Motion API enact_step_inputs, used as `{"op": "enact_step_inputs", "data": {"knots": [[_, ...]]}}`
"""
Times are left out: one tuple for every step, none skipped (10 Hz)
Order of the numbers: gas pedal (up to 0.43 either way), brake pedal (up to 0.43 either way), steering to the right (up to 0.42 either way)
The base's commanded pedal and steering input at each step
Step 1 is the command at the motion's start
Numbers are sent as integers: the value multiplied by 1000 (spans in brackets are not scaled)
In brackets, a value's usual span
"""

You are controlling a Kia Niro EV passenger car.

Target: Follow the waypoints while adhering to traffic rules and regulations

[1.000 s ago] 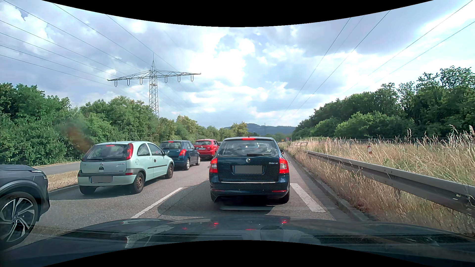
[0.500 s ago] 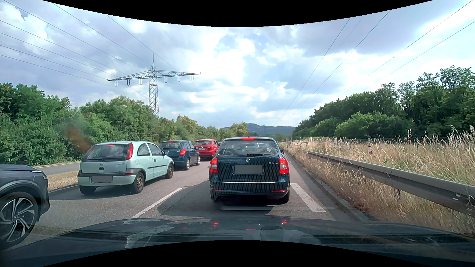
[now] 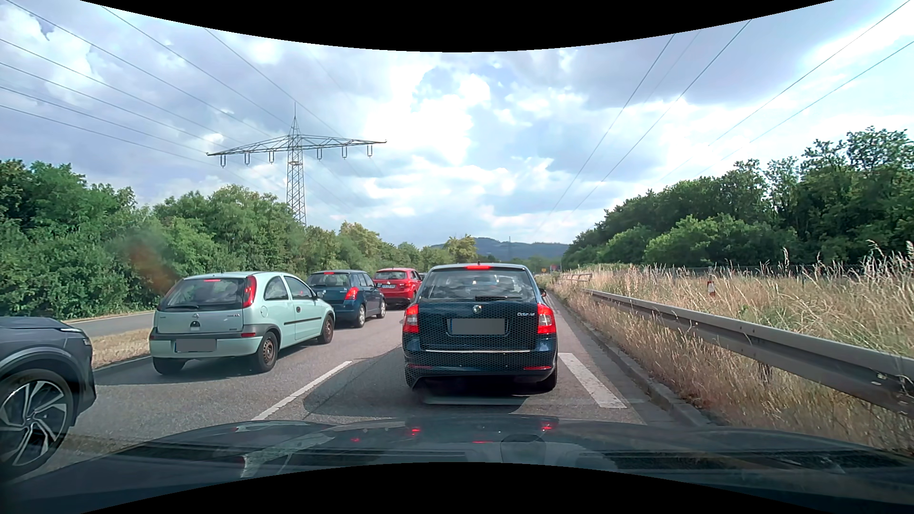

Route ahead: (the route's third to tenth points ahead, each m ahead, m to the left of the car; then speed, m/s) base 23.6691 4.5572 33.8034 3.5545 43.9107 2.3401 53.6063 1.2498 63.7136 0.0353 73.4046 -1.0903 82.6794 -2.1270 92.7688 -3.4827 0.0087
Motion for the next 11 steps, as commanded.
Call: {"op": "enact_step_inputs", "data": {"knots": [[0,262,7],[0,262,7],[0,262,7],[0,262,7],[0,262,7],[0,262,7],[0,262,7],[0,262,7],[0,262,7],[0,262,7],[0,262,7]]}}
